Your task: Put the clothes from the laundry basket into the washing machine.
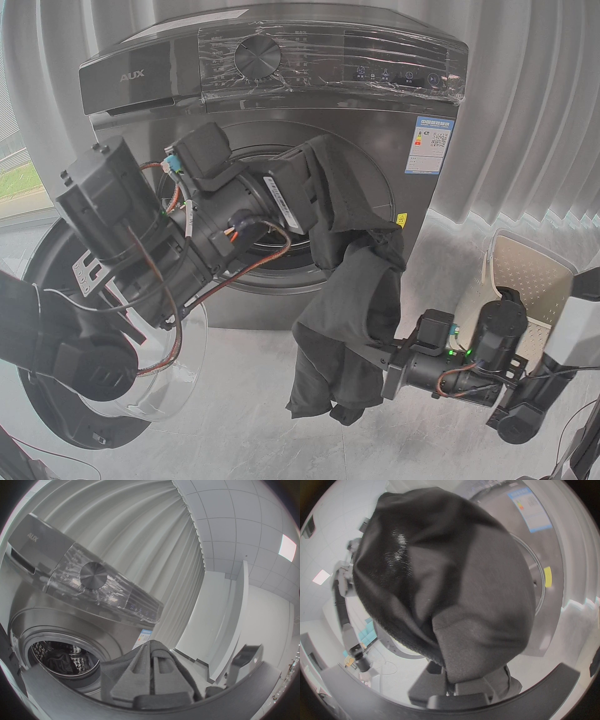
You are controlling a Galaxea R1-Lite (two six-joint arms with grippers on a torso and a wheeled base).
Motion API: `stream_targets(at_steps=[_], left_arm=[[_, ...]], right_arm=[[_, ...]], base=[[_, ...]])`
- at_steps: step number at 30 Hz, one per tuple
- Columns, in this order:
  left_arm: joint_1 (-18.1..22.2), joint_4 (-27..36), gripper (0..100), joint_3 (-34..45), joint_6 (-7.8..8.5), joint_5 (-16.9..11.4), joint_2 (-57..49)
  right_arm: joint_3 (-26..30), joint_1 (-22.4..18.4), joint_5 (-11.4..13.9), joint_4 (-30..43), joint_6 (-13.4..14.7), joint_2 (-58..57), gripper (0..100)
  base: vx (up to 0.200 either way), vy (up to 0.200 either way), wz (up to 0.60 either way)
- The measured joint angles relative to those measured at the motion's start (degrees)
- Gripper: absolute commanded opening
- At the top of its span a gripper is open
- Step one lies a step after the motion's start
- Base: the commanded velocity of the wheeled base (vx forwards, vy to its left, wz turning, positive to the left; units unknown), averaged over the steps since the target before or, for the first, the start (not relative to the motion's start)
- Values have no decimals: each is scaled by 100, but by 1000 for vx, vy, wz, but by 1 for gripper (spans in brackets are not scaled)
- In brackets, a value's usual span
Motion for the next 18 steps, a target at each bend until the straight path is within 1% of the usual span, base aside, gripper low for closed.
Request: stream_targets(at_steps=[2, 5, 12, 18], left_arm=[[107, -21, 0, 4, -16, -1, 121], [229, -66, 0, 4, -29, 0, 297], [474, -323, 0, 17, -24, 29, 837], [534, -763, 0, 133, -9, 35, 1298]], right_arm=[[251, 57, 183, 1, -112, -369, 0], [496, 95, 369, 9, -224, -741, 0], [750, 93, 567, 12, -266, -1312, 0], [767, 16, 627, 12, -263, -1507, 0]], base=[[0, 0, 0], [0, 0, 0], [0, 0, 0], [0, 0, 0]])
